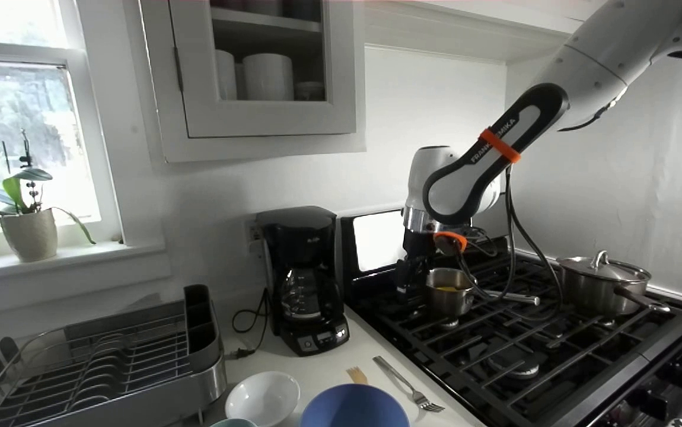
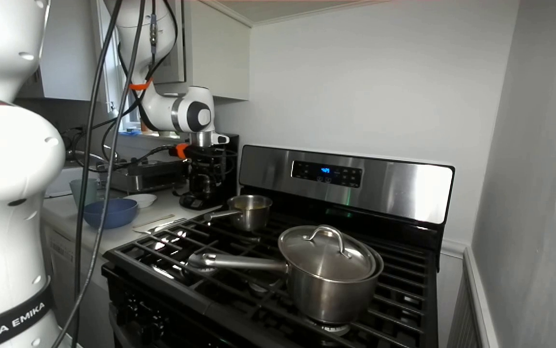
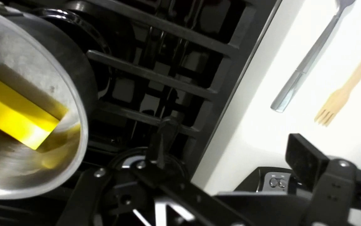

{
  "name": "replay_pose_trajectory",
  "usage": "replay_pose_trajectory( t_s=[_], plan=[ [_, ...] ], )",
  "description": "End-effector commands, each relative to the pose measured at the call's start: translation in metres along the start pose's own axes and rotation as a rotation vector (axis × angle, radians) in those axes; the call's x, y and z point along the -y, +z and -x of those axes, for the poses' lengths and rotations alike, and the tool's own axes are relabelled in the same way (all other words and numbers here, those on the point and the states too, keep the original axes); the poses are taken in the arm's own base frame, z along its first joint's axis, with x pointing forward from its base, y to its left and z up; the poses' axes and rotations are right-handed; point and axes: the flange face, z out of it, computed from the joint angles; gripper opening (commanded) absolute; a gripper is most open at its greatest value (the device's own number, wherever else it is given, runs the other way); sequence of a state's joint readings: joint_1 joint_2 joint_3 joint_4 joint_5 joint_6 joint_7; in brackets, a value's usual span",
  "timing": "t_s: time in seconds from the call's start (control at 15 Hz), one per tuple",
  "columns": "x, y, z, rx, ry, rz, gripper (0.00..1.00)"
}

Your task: Put the pot on the left-back stove plate, then place the lid in the bowl

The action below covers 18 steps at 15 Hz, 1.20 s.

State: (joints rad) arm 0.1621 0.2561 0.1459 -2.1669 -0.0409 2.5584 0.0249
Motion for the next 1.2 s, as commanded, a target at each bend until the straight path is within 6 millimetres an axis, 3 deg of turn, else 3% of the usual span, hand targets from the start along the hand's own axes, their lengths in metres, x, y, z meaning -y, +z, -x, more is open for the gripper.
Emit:
replay_pose_trajectory(
  t_s=[0.0,0.27,0.6,0.93,1.13],
  plan=[
    [-0.004,0.021,-0.011,0.007,0.13,0.039,1.0],
    [-0.012,0.041,-0.016,0.0,0.217,0.063,0.94],
    [-0.02,0.06,-0.021,-0.007,0.28,0.099,0.98],
    [-0.018,0.073,-0.025,-0.014,0.304,0.11,0.77],
    [-0.018,0.077,-0.028,-0.018,0.317,0.111,0.8]
  ],
)
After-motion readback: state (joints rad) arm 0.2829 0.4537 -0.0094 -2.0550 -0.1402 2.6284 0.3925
